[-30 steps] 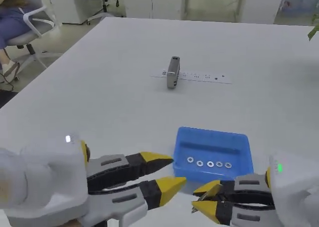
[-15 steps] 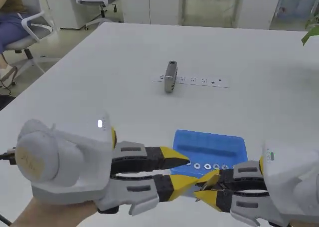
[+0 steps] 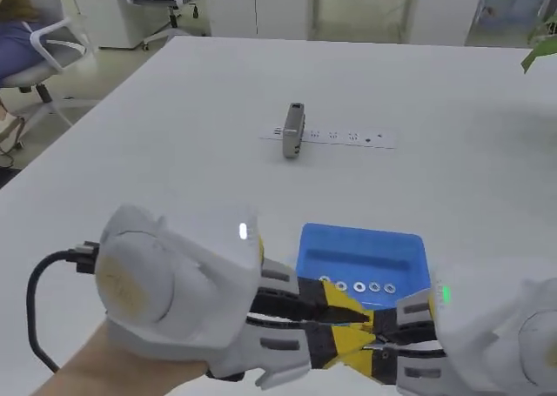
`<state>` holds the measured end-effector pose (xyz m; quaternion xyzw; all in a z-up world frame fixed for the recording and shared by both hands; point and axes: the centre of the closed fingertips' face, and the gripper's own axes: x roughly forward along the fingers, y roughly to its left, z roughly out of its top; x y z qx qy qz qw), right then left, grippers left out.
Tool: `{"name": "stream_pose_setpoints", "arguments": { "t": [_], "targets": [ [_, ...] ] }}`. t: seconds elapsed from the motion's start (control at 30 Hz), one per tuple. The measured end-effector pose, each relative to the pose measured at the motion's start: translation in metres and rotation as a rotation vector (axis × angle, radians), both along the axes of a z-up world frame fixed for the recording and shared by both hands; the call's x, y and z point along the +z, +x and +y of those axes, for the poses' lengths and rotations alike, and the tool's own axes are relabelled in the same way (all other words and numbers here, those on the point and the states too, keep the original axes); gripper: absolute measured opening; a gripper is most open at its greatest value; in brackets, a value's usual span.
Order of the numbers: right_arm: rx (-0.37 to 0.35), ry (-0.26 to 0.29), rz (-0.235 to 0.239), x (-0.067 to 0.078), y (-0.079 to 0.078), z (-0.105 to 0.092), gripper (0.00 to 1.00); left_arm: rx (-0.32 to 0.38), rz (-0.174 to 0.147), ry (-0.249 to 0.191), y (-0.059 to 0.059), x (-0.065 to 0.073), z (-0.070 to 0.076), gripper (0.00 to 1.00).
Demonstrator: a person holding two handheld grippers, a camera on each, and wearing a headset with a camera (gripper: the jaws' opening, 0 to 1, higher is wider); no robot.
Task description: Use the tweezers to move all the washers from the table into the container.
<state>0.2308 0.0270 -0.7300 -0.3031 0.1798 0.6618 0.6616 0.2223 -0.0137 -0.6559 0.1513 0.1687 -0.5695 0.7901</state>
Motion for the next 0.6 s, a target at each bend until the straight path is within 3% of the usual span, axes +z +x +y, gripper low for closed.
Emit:
{"name": "stream_pose_setpoints", "arguments": {
  "t": [0.2, 0.4, 0.6],
  "targets": [
    [-0.02, -0.042, 0.014, -0.013, 0.001, -0.011, 0.04, 0.002, -0.005, 0.062, 0.003, -0.012, 0.008, 0.0],
    [-0.069, -0.081, 0.067, -0.034, 0.001, -0.024, 0.05, -0.002, 0.033, 0.182, 0.003, -0.047, 0.019, 0.0],
    [-0.097, -0.11, 0.097, -0.056, -0.001, -0.03, 0.06, -0.032, 0.051, 0.246, 0.0, -0.07, 0.018, 0.0]
  ]
}}
